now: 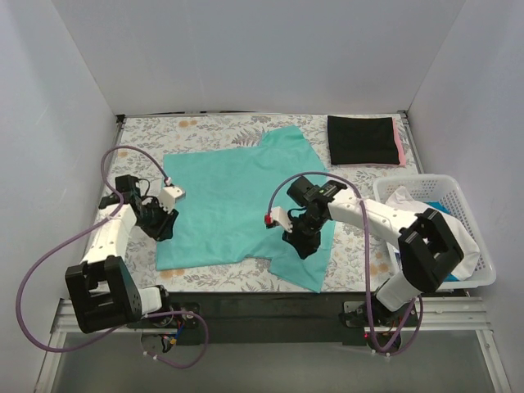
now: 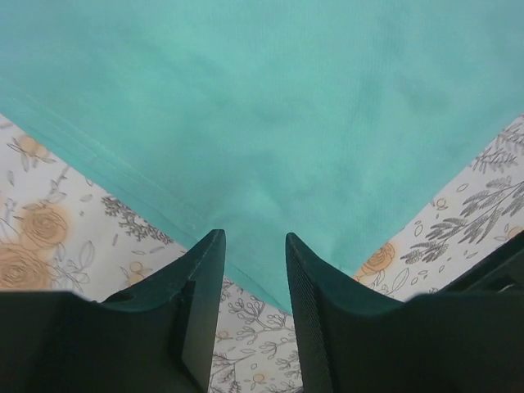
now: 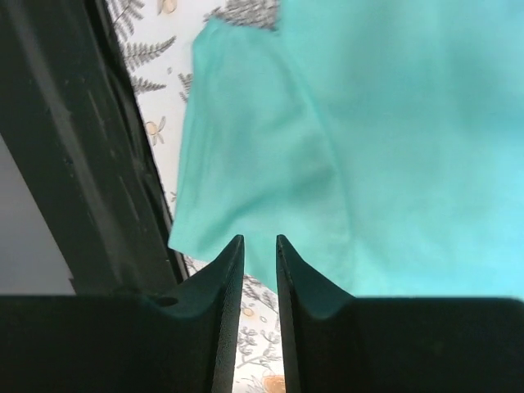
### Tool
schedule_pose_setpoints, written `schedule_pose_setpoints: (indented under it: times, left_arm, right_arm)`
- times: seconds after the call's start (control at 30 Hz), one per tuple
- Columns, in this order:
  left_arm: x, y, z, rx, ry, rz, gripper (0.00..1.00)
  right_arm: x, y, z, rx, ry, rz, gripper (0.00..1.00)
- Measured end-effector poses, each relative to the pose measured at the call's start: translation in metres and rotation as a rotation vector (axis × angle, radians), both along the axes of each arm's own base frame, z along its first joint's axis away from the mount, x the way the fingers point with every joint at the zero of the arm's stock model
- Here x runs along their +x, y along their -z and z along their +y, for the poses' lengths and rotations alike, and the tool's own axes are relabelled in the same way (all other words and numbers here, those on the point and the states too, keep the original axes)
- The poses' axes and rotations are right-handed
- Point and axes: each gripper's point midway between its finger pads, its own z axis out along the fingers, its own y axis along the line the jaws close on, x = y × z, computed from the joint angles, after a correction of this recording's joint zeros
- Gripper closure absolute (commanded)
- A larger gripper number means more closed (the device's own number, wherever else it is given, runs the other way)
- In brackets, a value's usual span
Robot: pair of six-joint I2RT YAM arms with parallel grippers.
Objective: Fold and stack the t-shirts
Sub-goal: Flatten the tshirt out
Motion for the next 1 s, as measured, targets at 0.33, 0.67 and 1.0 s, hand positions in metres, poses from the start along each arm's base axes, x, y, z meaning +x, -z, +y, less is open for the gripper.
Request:
schedule_pose_setpoints:
  times: [0.33, 0.67, 1.0]
  left_arm:
    - [0.063, -0.054, -0.02, -0.193, -0.076, -0.095, 0.59]
    - [0.083, -0.009, -0.021, -0.267, -0.237, 0.058, 0.61]
    - [0.044, 0.045, -0.012, -0.181, -0.343, 0.204, 0.64]
  right_arm:
    - [0.102, -0.048, -0.013, 0.083, 0.2, -0.189, 0.71]
    - [0.094, 0.012, -0.034, -0.059, 0.16, -0.102, 0.75]
    - [0.053, 0.05, -0.049, -0.176, 0.083, -0.056, 0.76]
